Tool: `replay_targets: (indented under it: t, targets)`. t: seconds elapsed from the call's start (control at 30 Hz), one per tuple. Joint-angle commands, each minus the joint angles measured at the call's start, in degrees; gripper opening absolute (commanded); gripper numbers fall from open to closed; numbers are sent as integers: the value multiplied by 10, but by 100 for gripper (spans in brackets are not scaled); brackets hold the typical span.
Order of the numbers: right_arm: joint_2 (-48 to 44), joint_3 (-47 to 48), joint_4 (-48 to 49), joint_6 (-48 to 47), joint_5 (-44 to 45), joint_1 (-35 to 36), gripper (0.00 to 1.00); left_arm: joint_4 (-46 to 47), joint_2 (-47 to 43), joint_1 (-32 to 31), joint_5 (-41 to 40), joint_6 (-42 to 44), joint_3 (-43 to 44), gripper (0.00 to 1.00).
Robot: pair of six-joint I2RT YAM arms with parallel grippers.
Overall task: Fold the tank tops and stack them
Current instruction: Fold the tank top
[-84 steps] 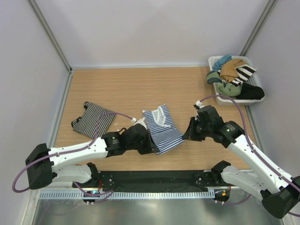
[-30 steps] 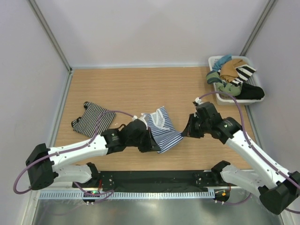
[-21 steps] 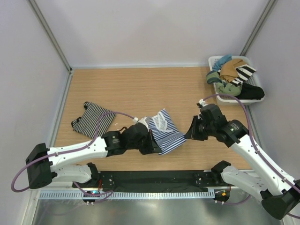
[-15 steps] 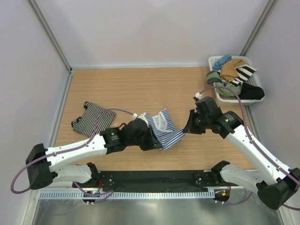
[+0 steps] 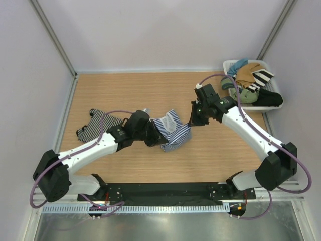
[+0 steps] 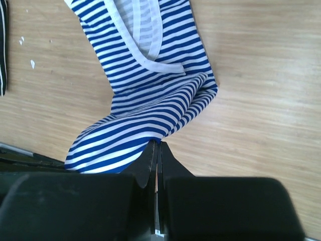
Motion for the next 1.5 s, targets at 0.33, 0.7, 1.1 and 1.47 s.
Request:
replay_targets:
  t: [0.33,0.7,1.1,1.47]
  targets:
    - [197,170,84,-33,-54,-67,1,64,106,163,165,39,89,2]
    - [396,376,138,1,-111,-98,4,109,269,290,255,53,190,2]
    - [547,437,438,74,-126,-105,72,206,525,398,288,27,386,82]
    - [441,291,410,-52,-118,-105,65,49,471,387,186,180,408,96]
